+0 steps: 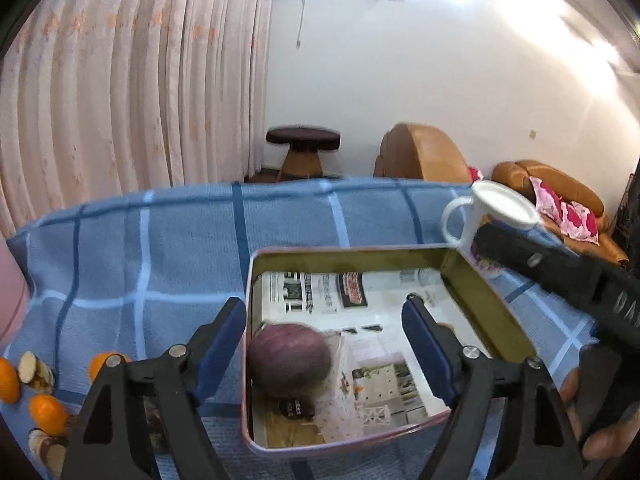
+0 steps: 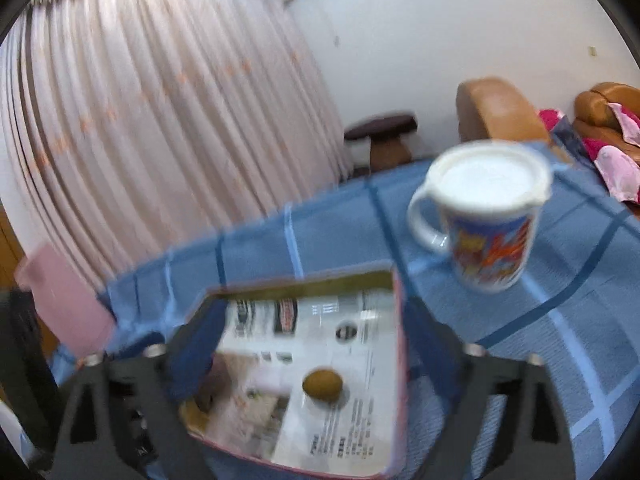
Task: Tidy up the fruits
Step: 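Carry both fruits over the pink tin and open both grippers to drop them, then move both grippers back from the tin toward the remaining produce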
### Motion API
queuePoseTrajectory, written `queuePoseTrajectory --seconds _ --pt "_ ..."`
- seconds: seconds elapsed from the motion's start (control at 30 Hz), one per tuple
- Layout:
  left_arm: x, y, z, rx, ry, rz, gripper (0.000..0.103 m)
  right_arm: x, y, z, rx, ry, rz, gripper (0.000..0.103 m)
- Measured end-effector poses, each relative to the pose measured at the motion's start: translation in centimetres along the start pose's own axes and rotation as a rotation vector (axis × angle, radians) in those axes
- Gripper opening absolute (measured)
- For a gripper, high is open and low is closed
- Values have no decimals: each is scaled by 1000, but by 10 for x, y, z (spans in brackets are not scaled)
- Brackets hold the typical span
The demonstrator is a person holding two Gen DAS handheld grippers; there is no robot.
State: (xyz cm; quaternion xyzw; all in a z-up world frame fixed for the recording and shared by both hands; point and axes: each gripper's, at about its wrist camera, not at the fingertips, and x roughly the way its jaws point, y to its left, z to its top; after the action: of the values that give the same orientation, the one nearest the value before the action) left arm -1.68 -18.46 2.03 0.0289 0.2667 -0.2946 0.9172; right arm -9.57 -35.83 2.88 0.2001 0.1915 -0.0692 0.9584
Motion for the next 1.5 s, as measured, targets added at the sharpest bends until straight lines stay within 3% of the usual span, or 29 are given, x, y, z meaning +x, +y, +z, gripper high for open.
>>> queuePoseTrajectory --seconds 0.1,0.23,0.4,0.57,0.83,1.3,1.5 --pt "-10 6 2 -32 -38 13 81 -8 -2 2 11 -48 -26 99" --pt "-22 25 4 -70 -86 141 81 -6 0 1 3 -57 -79 99" --pt "-29 32 2 -24 -117 261 82 -12 11 -2 -72 -113 -146 99" --pt "-34 49 -4 -57 -104 276 82 -13 21 -7 -129 -137 -189 99" --pt "-44 57 -16 -29 -96 323 82 -5 42 -22 -202 -124 -212 99" --pt "-57 79 -31 14 -70 373 82 -12 76 -43 -208 -126 -204 99" --pt "-65 94 -35 5 -55 360 82 -12 96 -53 -221 -99 -173 99"
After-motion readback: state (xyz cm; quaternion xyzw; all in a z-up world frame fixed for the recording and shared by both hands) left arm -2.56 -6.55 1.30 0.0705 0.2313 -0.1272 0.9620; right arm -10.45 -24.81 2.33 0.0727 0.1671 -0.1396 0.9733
